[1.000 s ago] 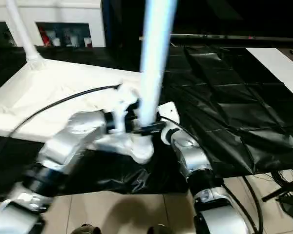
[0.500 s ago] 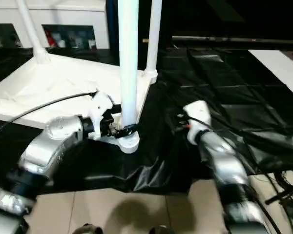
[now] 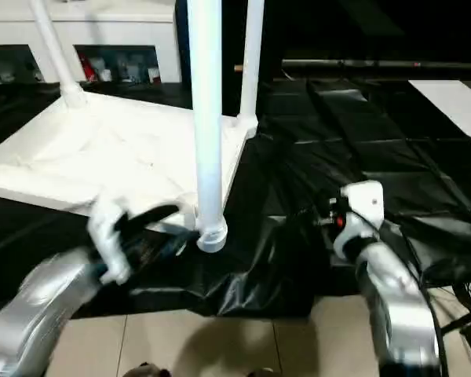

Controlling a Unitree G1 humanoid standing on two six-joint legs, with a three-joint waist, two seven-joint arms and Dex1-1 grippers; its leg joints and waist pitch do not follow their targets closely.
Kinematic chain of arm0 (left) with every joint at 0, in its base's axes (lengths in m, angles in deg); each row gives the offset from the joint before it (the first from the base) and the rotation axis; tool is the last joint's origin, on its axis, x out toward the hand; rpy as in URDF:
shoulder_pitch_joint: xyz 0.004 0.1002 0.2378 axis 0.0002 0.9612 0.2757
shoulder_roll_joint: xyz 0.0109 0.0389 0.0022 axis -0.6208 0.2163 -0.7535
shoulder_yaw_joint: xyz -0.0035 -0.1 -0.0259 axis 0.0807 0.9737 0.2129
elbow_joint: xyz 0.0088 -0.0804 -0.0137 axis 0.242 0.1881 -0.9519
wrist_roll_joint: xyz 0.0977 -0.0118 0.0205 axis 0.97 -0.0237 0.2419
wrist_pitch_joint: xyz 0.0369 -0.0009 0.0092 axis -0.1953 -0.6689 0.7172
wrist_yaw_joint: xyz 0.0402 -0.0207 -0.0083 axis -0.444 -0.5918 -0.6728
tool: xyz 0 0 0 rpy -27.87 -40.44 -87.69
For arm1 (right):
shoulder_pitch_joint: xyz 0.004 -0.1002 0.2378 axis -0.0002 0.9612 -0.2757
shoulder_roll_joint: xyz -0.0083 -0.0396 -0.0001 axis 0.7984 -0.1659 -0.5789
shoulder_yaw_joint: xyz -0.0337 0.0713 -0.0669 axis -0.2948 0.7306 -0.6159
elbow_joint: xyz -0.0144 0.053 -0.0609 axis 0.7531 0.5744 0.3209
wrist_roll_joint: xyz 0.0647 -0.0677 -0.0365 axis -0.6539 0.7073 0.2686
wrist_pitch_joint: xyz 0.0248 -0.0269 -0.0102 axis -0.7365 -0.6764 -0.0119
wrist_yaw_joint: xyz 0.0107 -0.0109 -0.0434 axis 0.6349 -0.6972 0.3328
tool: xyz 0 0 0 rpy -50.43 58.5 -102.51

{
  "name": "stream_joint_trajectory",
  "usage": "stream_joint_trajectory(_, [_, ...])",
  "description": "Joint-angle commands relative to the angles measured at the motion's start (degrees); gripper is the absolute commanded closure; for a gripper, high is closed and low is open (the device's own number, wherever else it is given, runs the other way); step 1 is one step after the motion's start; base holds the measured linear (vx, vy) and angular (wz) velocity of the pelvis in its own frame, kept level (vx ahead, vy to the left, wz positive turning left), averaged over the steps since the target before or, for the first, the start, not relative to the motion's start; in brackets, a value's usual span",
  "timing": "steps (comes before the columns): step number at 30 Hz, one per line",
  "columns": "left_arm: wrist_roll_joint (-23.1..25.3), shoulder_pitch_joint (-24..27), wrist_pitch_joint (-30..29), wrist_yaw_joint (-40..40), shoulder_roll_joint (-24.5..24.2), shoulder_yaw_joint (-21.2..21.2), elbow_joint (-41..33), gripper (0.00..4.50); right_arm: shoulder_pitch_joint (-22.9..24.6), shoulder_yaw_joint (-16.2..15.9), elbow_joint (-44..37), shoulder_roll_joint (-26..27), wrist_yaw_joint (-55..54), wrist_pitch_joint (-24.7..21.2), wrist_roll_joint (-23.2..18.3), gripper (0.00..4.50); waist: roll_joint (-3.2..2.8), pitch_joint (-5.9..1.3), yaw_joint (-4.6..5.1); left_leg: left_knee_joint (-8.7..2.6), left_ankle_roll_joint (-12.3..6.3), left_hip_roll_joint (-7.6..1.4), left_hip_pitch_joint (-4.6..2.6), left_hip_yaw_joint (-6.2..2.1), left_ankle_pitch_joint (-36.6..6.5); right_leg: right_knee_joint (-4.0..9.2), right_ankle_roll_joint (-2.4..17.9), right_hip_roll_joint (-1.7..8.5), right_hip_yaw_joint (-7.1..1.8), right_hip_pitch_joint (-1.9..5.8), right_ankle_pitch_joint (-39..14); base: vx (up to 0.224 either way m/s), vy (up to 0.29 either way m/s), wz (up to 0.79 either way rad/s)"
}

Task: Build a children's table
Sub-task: Rotate table base

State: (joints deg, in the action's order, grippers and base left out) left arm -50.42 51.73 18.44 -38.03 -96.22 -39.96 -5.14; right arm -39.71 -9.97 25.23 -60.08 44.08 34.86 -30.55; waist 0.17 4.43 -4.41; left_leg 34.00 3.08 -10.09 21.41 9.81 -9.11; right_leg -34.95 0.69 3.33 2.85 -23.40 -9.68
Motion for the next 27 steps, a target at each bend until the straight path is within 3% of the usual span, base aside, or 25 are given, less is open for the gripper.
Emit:
stream_joint_trajectory(1, [6.47,0.95,2.55,-9.41,1.75,2.69,0.62,0.43,2.40,-1.45,-3.70,0.95,-2.28,-1.73,1.12,4.12,1.07,-3.29,0.40,-3.92,0.62,-1.78,-1.16,-1.11,-24.79,7.58,-0.62,3.47,-1.43,0.85,-38.96,0.000,0.000,0.00])
stream_joint_trajectory(3, [9.33,1.29,3.38,-14.79,3.18,3.26,0.71,0.43,3.73,-2.58,-3.95,1.54,-3.35,-0.94,2.55,4.12,0.57,-3.14,0.43,-3.60,1.02,-1.50,-1.79,-1.31,-26.83,8.46,-2.07,3.69,-0.99,0.36,-42.05,0.000,0.000,0.00])
stream_joint_trajectory(4, [10.01,1.12,2.94,-18.15,4.78,3.74,0.56,0.43,3.82,-2.64,-3.20,2.29,-4.29,-0.50,2.95,4.12,0.76,-3.12,0.75,-3.88,0.48,-1.66,-1.78,-1.60,-28.68,8.74,-1.87,4.48,-0.32,1.14,-43.05,0.000,0.000,0.00])
stream_joint_trajectory(6, [10.65,0.92,2.62,-20.93,5.97,4.09,0.35,0.43,3.70,-2.42,-2.74,3.13,-5.32,-0.64,3.08,4.12,0.80,-3.07,0.73,-3.67,-1.00,-1.53,-1.53,-1.45,-28.07,9.42,-1.61,6.04,-0.23,1.90,-45.17,-0.017,0.028,-0.05])
stream_joint_trajectory(7, [12.48,0.40,3.24,-23.54,7.03,3.39,0.37,0.43,3.03,-1.71,-2.37,4.79,-6.80,-0.93,2.46,4.12,0.87,-2.97,0.55,-3.07,-2.48,-1.35,-1.03,-1.37,-25.30,10.13,-1.47,7.99,-0.80,2.68,-47.82,-0.038,0.093,-0.13])
stream_joint_trajectory(8, [13.44,0.23,3.76,-23.91,6.98,2.87,0.55,0.43,2.84,-1.66,-2.29,5.12,-7.06,-0.95,2.39,4.12,1.24,-2.75,0.11,-1.18,-3.94,-1.05,-1.13,-1.27,-22.32,11.84,-2.67,10.84,-1.76,2.68,-52.76,-0.038,0.093,-0.13])
stream_joint_trajectory(9, [13.44,0.23,3.76,-23.91,6.98,2.87,0.55,0.43,2.84,-1.66,-2.29,5.12,-7.06,-0.95,2.39,4.12,1.59,-2.65,-0.09,0.16,-4.44,-1.14,-1.34,-1.50,-20.55,12.83,-3.25,12.68,-2.26,2.65,-55.63,-0.045,0.138,-0.14])
stream_joint_trajectory(10, [14.51,0.04,4.57,-24.11,7.02,2.29,0.82,0.43,2.76,-1.84,-2.19,5.27,-7.33,-0.92,2.60,4.12,1.42,-2.44,-0.09,1.93,-5.35,-1.97,-0.85,-2.60,-18.58,13.89,-3.77,16.22,-2.78,3.87,-58.42,-0.046,0.194,-0.25])
stream_joint_trajectory(11, [15.46,-0.40,4.26,-25.05,7.40,2.01,1.17,0.43,2.84,-2.18,-2.20,5.48,-7.61,-0.84,2.80,4.12,0.91,-2.17,0.57,1.71,-5.10,-2.24,-0.97,-3.24,-21.27,13.76,-3.91,15.93,-0.90,4.49,-58.88,-0.046,0.194,-0.25])
stream_joint_trajectory(12, [16.88,-0.92,3.88,-26.20,7.60,1.63,1.49,0.43,2.99,-2.52,-2.30,5.68,-7.90,-0.78,2.93,4.12,0.11,-2.01,0.93,0.95,-4.62,-2.25,-2.10,-2.95,-25.59,13.36,-3.66,14.02,1.33,4.10,-56.80,-0.047,0.227,-0.23])
stream_joint_trajectory(13, [20.32,-2.08,2.88,-28.41,7.00,0.66,1.78,0.43,3.25,-2.92,-2.51,5.99,-8.21,-0.65,2.98,4.12,-2.15,-1.47,3.77,-7.26,-0.65,-2.55,-0.56,-1.85,-43.74,6.40,-2.46,4.21,8.89,5.00,-40.65,-0.092,0.223,-0.03])
stream_joint_trajectory(14, [20.37,-2.09,2.87,-28.44,6.99,0.65,1.79,0.43,3.25,-2.92,-2.52,6.00,-8.22,-0.65,2.98,4.12,-2.62,-0.98,0.64,-12.51,5.36,-2.07,4.99,1.16,-56.66,-6.77,2.49,-0.87,9.01,7.81,-11.61,-0.092,0.223,-0.03])
stream_joint_trajectory(15, [21.37,-2.69,3.16,-28.95,6.75,0.25,2.06,0.43,3.36,-3.11,-2.61,6.18,-8.32,-0.58,3.03,4.12,-3.38,-1.35,-0.35,-13.23,8.00,-1.53,4.32,2.39,-59.70,-7.29,3.32,-1.19,9.19,6.70,-7.75,-0.104,0.170,0.13])
stream_joint_trajectory(16, [20.40,-3.59,3.05,-29.63,7.75,0.68,2.52,0.43,3.40,-3.41,-2.71,6.50,-8.36,-0.56,3.37,4.12,-3.18,-3.35,-0.66,-13.25,14.14,-2.94,3.25,1.30,-57.55,-6.63,3.42,0.38,6.02,8.07,-10.89,-0.044,0.077,0.11])
stream_joint_trajectory(17, [20.35,-3.62,3.03,-29.66,7.79,0.71,2.53,0.43,3.40,-3.42,-2.71,6.50,-8.35,-0.56,3.38,4.12,0.75,-5.84,0.61,-9.42,20.40,-4.85,-1.75,-0.92,-44.66,-3.74,6.48,3.70,3.74,4.86,-23.28,-0.044,0.077,0.11])
stream_joint_trajectory(18, [19.47,-4.05,2.59,-30.14,8.56,1.27,2.69,0.43,3.34,-3.64,-2.72,6.52,-8.11,-0.52,3.49,4.12,0.97,-5.64,1.38,-4.06,20.71,-5.16,-3.75,-3.26,-40.23,-1.86,10.81,6.16,2.98,2.70,-27.35,0.000,0.000,0.00])
stream_joint_trajectory(19, [18.77,-4.59,1.98,-30.92,9.34,1.93,2.87,0.43,3.18,-3.98,-2.70,6.38,-7.73,-0.43,3.61,4.12,0.58,-2.83,-0.21,11.68,3.02,-0.91,1.16,-6.09,-12.28,8.33,29.01,13.50,0.68,7.79,-25.22,-0.008,0.079,-0.03])
stream_joint_trajectory(20, [18.77,-4.59,1.98,-30.92,9.34,1.93,2.87,0.43,3.18,-3.98,-2.70,6.38,-7.73,-0.43,3.61,4.12,-0.76,-2.26,-0.37,11.35,1.16,-2.27,2.47,-6.83,-11.51,8.22,29.12,13.06,2.48,8.46,-23.48,-0.008,0.079,-0.03])
stream_joint_trajectory(21, [18.40,-5.08,0.51,-31.05,9.65,2.16,3.13,0.43,2.98,-4.04,-2.61,6.10,-7.58,-0.39,3.45,4.12,-1.13,-2.19,0.41,8.97,1.10,-2.46,1.55,-6.82,-13.62,7.07,25.80,9.30,6.78,7.24,-24.57,-0.015,0.108,-0.10])
stream_joint_trajectory(22, [18.55,-5.35,0.76,-31.41,9.86,2.39,3.21,0.43,2.89,-3.86,-2.48,5.94,-7.43,-0.37,3.30,4.12,-5.03,-4.50,1.68,0.32,3.64,-7.49,-2.09,-11.33,-23.15,-2.80,13.97,2.55,8.26,6.79,-19.18,-0.088,0.098,-0.03])
stream_joint_trajectory(23, [18.76,-5.59,0.66,-31.31,9.71,2.36,3.31,0.43,2.86,-3.61,-2.34,5.78,-7.27,-0.31,3.17,4.12,-3.74,-5.85,3.71,-3.95,2.23,-10.53,-2.21,-14.66,-28.30,-8.58,3.18,1.14,4.54,2.57,-11.88,-0.088,0.098,-0.03])
stream_joint_trajectory(24, [19.04,-5.90,1.00,-31.17,9.38,2.26,3.55,0.43,2.80,-3.21,-2.16,5.61,-7.25,-0.23,3.07,4.12,-4.74,-4.79,3.12,-3.64,0.90,-9.24,-1.27,-14.15,-27.78,-8.59,0.84,1.43,2.95,2.08,-12.39,-0.083,0.059,0.04])
stream_joint_trajectory(25, [18.85,-6.20,1.81,-30.27,8.98,2.10,3.80,0.43,2.74,-3.08,-2.03,5.25,-7.20,-0.02,3.27,4.12,-4.03,-4.53,3.24,-3.47,-1.87,-7.03,-0.69,-12.24,-26.56,-7.06,-0.65,2.25,1.64,2.34,-9.58,-0.070,0.002,-0.07])
stream_joint_trajectory(26, [18.85,-6.20,1.81,-30.27,8.98,2.10,3.80,0.43,2.74,-3.08,-2.03,5.25,-7.20,-0.02,3.27,4.12,-3.33,-4.24,3.44,-3.43,-2.19,-5.56,0.00,-11.28,-27.13,-5.39,-1.10,2.93,0.87,3.26,-7.81,-0.070,0.002,-0.07])
stream_joint_trajectory(27, [18.39,-6.69,1.82,-29.47,8.91,2.22,3.96,0.43,2.59,-2.91,-1.69,4.38,-7.46,0.49,4.17,4.12,-1.22,-3.84,2.28,-0.71,1.93,-1.53,2.06,-7.90,-28.85,1.35,0.36,8.09,-1.90,4.71,-15.24,-0.079,-0.038,-0.15])
